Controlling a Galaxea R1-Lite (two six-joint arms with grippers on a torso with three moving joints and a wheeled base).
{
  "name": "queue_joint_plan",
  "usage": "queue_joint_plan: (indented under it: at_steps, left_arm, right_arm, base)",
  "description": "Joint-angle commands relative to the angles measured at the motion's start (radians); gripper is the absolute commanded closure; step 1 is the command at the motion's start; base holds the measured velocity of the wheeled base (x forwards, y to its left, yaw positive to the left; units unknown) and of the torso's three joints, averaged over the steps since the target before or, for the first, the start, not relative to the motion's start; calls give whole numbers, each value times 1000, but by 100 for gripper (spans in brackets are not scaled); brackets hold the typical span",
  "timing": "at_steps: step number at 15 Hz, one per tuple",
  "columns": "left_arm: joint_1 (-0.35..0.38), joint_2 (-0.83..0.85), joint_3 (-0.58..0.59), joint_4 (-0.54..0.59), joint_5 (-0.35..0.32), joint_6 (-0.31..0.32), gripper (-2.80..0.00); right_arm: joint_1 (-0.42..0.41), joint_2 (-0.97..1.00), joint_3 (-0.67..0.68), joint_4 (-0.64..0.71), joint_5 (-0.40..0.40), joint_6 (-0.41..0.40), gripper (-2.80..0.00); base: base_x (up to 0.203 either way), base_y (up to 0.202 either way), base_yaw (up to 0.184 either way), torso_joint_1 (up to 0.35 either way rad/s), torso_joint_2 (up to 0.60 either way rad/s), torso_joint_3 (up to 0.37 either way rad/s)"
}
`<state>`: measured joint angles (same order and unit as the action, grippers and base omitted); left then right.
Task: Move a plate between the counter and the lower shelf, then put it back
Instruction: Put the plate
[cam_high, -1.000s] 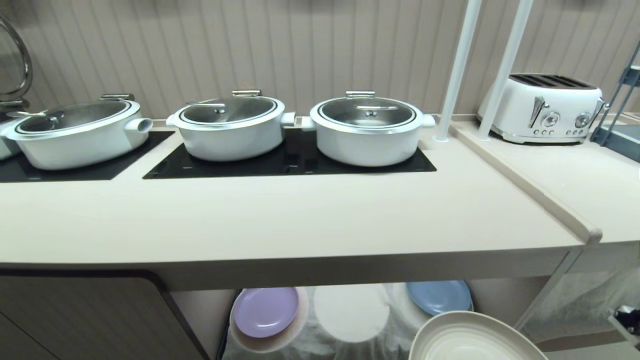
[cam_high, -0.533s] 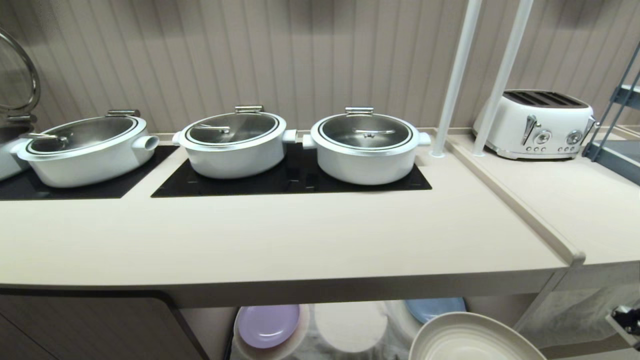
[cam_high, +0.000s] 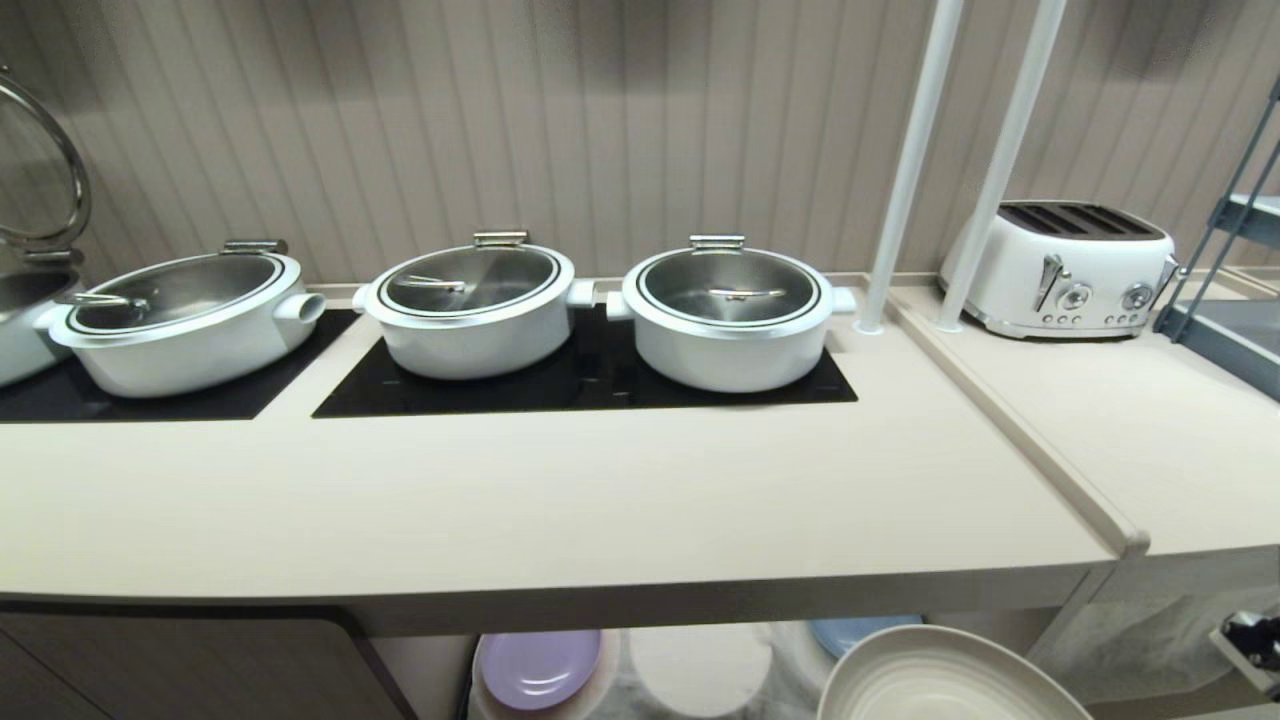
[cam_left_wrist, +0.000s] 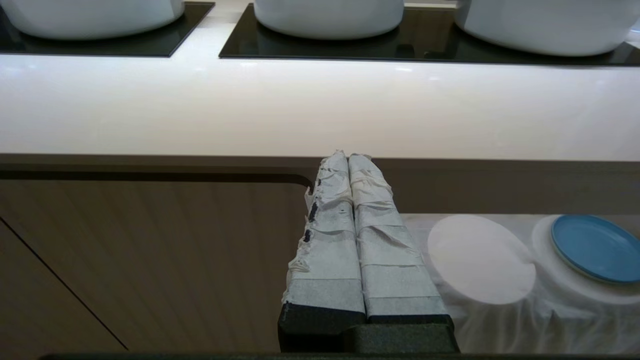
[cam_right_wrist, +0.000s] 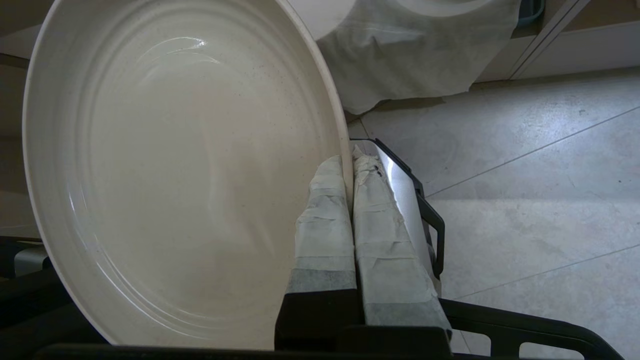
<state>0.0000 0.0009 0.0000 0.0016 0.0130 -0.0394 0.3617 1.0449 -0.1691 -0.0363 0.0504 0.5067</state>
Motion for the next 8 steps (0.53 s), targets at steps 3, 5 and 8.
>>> queue_joint_plan:
  at_steps: [3,5,8]
  left_arm:
    - [0,1,0,0,1,-1,0]
    - [2,1,0,0,1,-1,0]
    - [0,1,0,0,1,-1,0]
  right_arm:
    - [0,-2,0,-1,-1,3,0]
    - [0,-3,-1,-2,-4,1,0]
    - [0,-5,0,-2,-4,1,0]
  base:
    - [0,0,0,161,-323,-164]
    - [0,0,0,162,-323,-164]
    - [0,0,0,152,-318,-162]
